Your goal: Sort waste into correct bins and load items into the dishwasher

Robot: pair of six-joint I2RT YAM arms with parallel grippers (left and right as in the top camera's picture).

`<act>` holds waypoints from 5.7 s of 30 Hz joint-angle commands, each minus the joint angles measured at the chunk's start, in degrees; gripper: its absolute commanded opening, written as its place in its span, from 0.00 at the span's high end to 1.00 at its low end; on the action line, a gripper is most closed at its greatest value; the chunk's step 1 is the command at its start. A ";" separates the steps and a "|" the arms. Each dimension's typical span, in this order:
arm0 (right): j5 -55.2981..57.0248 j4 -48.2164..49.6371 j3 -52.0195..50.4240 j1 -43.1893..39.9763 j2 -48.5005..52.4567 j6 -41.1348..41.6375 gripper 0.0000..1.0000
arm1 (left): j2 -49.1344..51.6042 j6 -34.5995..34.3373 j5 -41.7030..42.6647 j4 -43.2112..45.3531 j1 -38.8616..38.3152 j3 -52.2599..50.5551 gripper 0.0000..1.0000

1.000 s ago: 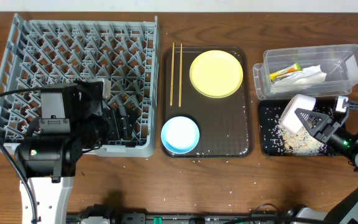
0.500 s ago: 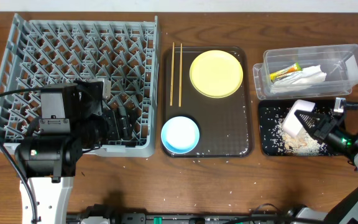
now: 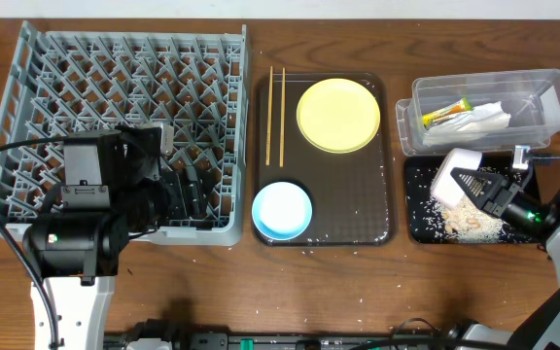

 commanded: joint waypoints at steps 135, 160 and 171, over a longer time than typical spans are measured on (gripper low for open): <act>76.22 -27.43 31.32 17.09 -16.33 29.46 0.01 | 67.93 -7.96 -27.82 41.75 -24.85 17.99 0.74; 76.22 -27.43 31.30 17.09 -16.33 29.46 0.01 | 46.62 -9.01 -35.78 28.44 -23.87 17.99 0.92; 76.22 -27.43 31.30 17.09 -16.33 29.46 0.01 | 45.13 -2.27 -34.07 19.63 -13.49 17.92 0.92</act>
